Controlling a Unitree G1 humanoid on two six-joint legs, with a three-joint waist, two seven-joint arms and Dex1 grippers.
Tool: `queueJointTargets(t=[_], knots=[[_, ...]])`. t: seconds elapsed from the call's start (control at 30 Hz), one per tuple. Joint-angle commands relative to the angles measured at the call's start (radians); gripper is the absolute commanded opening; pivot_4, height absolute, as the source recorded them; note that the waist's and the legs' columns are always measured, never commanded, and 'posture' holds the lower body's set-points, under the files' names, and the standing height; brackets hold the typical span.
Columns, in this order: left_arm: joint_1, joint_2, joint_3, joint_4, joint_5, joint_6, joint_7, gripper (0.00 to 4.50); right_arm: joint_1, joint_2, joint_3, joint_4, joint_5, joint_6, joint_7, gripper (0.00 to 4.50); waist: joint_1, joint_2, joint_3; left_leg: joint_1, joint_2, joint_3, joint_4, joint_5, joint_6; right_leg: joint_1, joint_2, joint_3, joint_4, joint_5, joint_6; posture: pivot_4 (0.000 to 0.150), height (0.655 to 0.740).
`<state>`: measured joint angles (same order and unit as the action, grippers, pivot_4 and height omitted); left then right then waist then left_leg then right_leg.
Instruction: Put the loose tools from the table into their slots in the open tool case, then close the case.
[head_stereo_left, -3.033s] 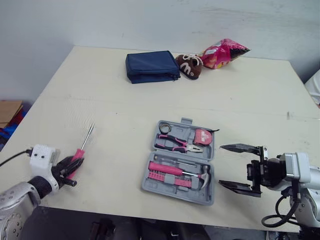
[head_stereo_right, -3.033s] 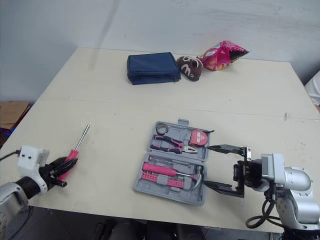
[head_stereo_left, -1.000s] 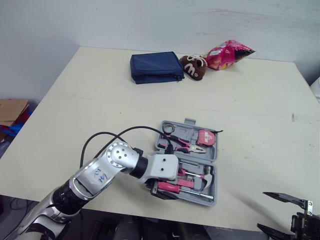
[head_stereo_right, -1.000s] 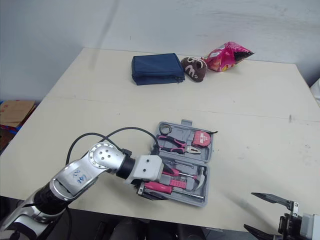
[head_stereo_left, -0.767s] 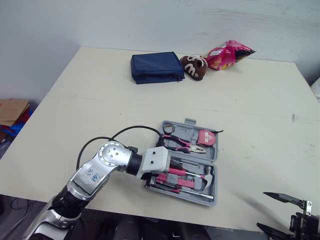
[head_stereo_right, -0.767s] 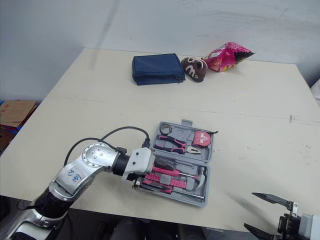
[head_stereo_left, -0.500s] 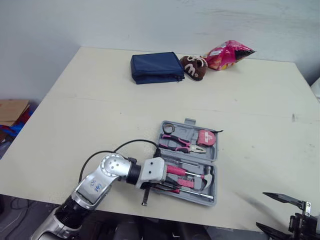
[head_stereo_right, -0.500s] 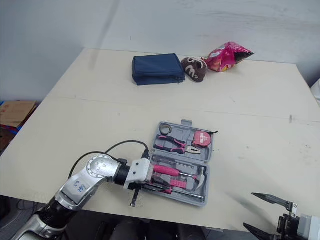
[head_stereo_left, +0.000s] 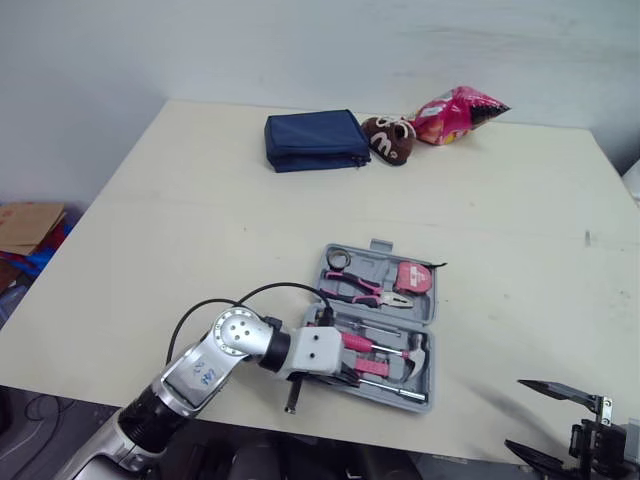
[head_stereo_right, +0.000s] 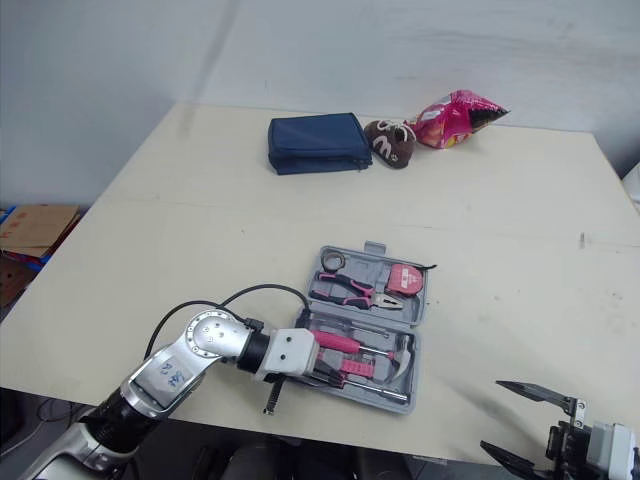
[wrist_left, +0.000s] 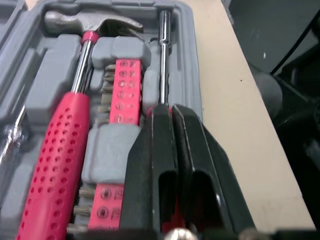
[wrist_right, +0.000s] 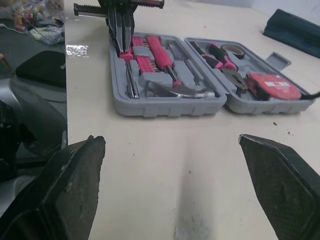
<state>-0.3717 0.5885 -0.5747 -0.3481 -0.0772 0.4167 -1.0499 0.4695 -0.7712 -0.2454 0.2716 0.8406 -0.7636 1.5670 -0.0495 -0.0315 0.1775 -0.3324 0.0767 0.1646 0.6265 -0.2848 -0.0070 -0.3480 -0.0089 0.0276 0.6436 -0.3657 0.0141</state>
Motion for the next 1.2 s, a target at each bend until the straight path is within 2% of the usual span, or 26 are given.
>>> queueJointTargets(t=[0.03, 0.13, 0.23, 0.3, 0.37, 0.43, 0.47, 0.53, 0.6, 0.67, 0.77, 0.87, 0.9, 1.03, 1.2], knots=[[0.044, 0.039, -0.109, 0.099, 0.129, 0.162, 0.036, 0.05, -0.006, 0.018, -0.031, -0.047, -0.01, 0.023, 0.047, 4.5, 0.0, 0.003, -0.006, 0.005, 0.0, 0.0, 0.0, -0.002, 0.001, 0.006, 0.0, 0.0, -0.002, 0.0, 0.0, 0.15, 0.74], [0.049, 0.031, -0.096, 0.077, 0.094, 0.169, 0.048, 0.05, -0.012, 0.026, -0.045, -0.077, -0.025, 0.048, 0.035, 4.5, 0.0, 0.003, -0.011, 0.014, 0.0, -0.001, -0.005, -0.006, -0.001, 0.018, -0.001, 0.0, -0.012, 0.0, 0.0, 0.15, 0.74], [0.074, -0.031, 0.034, 0.051, -0.032, -0.013, 0.049, 0.05, -0.012, 0.028, -0.062, -0.125, -0.057, 0.09, -0.032, 4.5, -0.002, 0.005, -0.014, 0.017, -0.001, -0.002, -0.007, -0.007, 0.0, 0.023, -0.001, 0.0, -0.017, 0.0, 0.001, 0.15, 0.74], [0.091, -0.072, 0.141, 0.031, -0.134, -0.069, 0.037, 0.05, -0.01, 0.021, -0.069, -0.157, -0.095, 0.143, -0.092, 4.5, 0.0, 0.007, -0.013, 0.015, -0.001, -0.001, -0.008, -0.008, 0.001, 0.022, -0.002, 0.0, -0.018, 0.0, 0.001, 0.15, 0.74], [0.11, -0.054, 0.252, 0.015, -0.24, -0.122, -0.029, 0.05, -0.025, 0.015, -0.085, -0.194, -0.189, 0.23, -0.245, 4.5, 0.002, 0.006, -0.011, 0.011, -0.001, -0.001, -0.008, -0.008, 0.0, 0.016, -0.002, -0.001, -0.016, 0.0, 0.001, 0.15, 0.74], [0.121, -0.027, 0.322, 0.023, -0.305, -0.155, -0.085, 0.05, -0.052, 0.021, -0.097, -0.216, -0.286, 0.287, -0.381, 4.5, 0.001, 0.004, -0.011, 0.0, -0.001, -0.003, -0.007, 0.0, 0.001, -0.001, -0.002, -0.004, -0.012, 0.001, 0.001, 0.15, 0.74], [0.126, -0.01, 0.377, 0.036, -0.357, -0.154, -0.115, 0.05, -0.081, 0.002, -0.08, -0.309, -0.315, 0.38, -0.458, 4.5, 0.0, 0.004, -0.011, -0.007, -0.001, -0.003, -0.005, 0.002, -0.003, -0.01, -0.002, -0.005, -0.006, 0.003, 0.003, 0.15, 0.74], [0.119, 0.018, 0.46, 0.086, -0.394, -0.151, -0.124, 0.05, -0.131, -0.03, -0.043, -0.445, -0.351, 0.519, -0.538, 4.5, -0.007, 0.009, -0.01, -0.011, -0.001, -0.002, -0.001, 0.0, -0.006, -0.016, -0.002, -0.006, 0.002, 0.009, 0.015, 0.15, 0.74], [0.089, 0.039, 0.511, 0.178, -0.36, -0.155, -0.082, 0.0, -0.176, -0.043, -0.008, -0.493, -0.38, 0.633, -0.593, 3.96, -0.004, 0.01, -0.01, -0.02, -0.001, -0.004, 0.0, 0.001, -0.006, -0.028, -0.001, -0.005, 0.007, 0.009, 0.015, 0.15, 0.74], [0.066, 0.039, 0.524, 0.249, -0.32, -0.171, -0.049, 0.0, -0.217, -0.043, 0.017, -0.501, -0.423, 0.68, -0.624, 3.26, 0.001, 0.008, -0.009, -0.02, 0.0, -0.007, 0.001, 0.001, -0.007, -0.03, 0.002, -0.006, 0.01, 0.008, 0.015, 0.15, 0.74], [0.027, 0.018, 0.497, 0.362, -0.229, -0.188, 0.037, 0.0, -0.309, -0.032, 0.098, -0.488, -0.486, 0.771, -0.66, 1.69, 0.014, 0.007, -0.008, -0.022, -0.001, -0.01, 0.001, 0.002, -0.007, -0.03, 0.003, -0.008, 0.01, 0.007, 0.015, 0.15, 0.74], [0.011, -0.006, 0.449, 0.4, -0.166, -0.195, 0.068, 0.0, -0.367, -0.029, 0.162, -0.471, -0.521, 0.827, -0.656, 0.23, 0.018, 0.006, -0.008, -0.024, -0.001, -0.009, 0.002, 0.0, -0.005, -0.03, 0.001, -0.008, 0.009, 0.008, 0.016, 0.15, 0.74], [0.006, -0.014, 0.439, 0.408, -0.152, -0.197, 0.074, 0.0, -0.378, -0.028, 0.171, -0.466, -0.526, 0.838, -0.654, 0.11, 0.019, 0.006, -0.008, -0.024, -0.002, -0.008, 0.003, 0.0, -0.005, -0.031, 0.0, -0.008, 0.009, 0.008, 0.017, 0.15, 0.74], [-0.005, -0.044, 0.405, 0.427, -0.115, -0.184, 0.097, 0.0, -0.405, -0.029, 0.186, -0.45, -0.541, 0.837, -0.639, 0.11, 0.021, 0.005, -0.008, -0.025, -0.002, -0.006, 0.004, 0.0, -0.006, -0.031, -0.001, -0.008, 0.008, 0.007, 0.019, 0.15, 0.74], [-0.013, -0.071, 0.385, 0.414, -0.09, -0.175, 0.117, 0.0, -0.436, -0.009, 0.128, -0.427, -0.494, 0.771, -0.614, 0.11, 0.019, 0.005, -0.007, -0.025, -0.002, -0.006, 0.004, 0.0, -0.007, -0.031, -0.001, -0.008, 0.009, 0.007, 0.019, 0.15, 0.74]])
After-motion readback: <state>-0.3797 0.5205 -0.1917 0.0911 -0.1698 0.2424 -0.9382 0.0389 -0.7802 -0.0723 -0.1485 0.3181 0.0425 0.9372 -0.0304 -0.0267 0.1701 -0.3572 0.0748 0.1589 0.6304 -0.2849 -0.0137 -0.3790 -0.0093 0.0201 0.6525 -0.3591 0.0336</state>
